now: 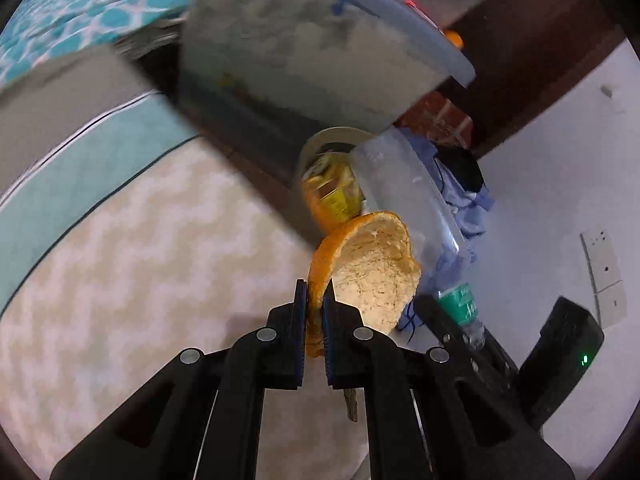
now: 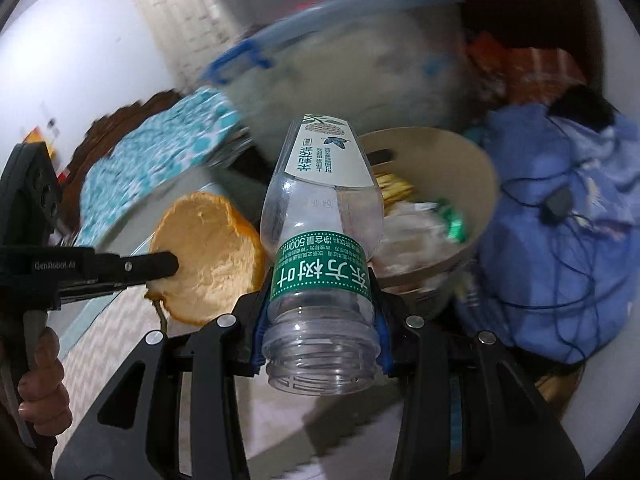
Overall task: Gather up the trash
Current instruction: 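Lower the orange peel and water bottle into the wastebasket and open both grippers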
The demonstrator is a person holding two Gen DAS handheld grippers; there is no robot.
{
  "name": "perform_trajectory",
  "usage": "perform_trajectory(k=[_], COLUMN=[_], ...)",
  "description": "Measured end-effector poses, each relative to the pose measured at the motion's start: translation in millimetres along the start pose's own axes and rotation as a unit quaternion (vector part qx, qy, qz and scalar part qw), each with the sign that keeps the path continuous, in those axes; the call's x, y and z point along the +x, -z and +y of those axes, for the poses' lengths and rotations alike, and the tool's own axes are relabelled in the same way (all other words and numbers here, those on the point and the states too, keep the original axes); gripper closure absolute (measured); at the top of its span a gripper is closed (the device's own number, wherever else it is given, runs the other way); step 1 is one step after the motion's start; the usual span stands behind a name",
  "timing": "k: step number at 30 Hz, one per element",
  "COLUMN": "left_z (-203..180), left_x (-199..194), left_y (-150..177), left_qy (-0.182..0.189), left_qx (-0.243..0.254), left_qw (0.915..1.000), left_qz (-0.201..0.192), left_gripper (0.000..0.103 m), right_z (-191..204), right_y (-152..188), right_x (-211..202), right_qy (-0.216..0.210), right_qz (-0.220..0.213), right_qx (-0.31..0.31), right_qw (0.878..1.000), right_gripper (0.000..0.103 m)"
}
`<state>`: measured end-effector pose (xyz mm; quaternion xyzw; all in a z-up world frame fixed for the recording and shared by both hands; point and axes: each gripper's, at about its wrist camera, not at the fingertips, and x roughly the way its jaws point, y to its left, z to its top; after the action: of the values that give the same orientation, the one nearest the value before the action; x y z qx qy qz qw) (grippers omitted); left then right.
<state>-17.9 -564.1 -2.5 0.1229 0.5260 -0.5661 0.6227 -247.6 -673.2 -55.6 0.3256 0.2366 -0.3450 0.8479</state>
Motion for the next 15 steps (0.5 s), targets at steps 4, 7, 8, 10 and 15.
perform_trajectory(k=[4, 7, 8, 10, 15], left_z=[-25.8, -45.7, -48.5, -53.0, -51.0], left_x=[25.9, 49.7, 55.2, 60.9, 50.4], left_y=[-28.4, -50.4, -54.4, -59.8, -52.7], left_qy=[-0.006, -0.021, -0.024, -0.038, -0.041], left_qx=[0.024, 0.043, 0.044, 0.04, 0.044], left_qw=[0.9997, 0.9989, 0.9987, 0.9984, 0.9976], left_qz=[0.005, 0.0, 0.0, -0.017, -0.034], left_gripper=[0.097, 0.091, 0.077, 0.054, 0.05], right_z=[-24.7, -37.1, -38.1, -38.1, -29.6], right_y=[-9.0, -14.4, -14.3, -11.9, -4.8], right_x=[2.0, 9.6, 8.8, 4.2, 0.3], right_qy=[0.019, 0.018, 0.021, 0.023, 0.027], right_qz=[-0.004, 0.003, -0.003, -0.014, -0.023], right_qx=[0.038, 0.061, 0.065, 0.059, 0.036], right_qw=[0.999, 0.998, 0.998, 0.998, 0.999], right_gripper=[0.06, 0.043, 0.034, 0.034, 0.034])
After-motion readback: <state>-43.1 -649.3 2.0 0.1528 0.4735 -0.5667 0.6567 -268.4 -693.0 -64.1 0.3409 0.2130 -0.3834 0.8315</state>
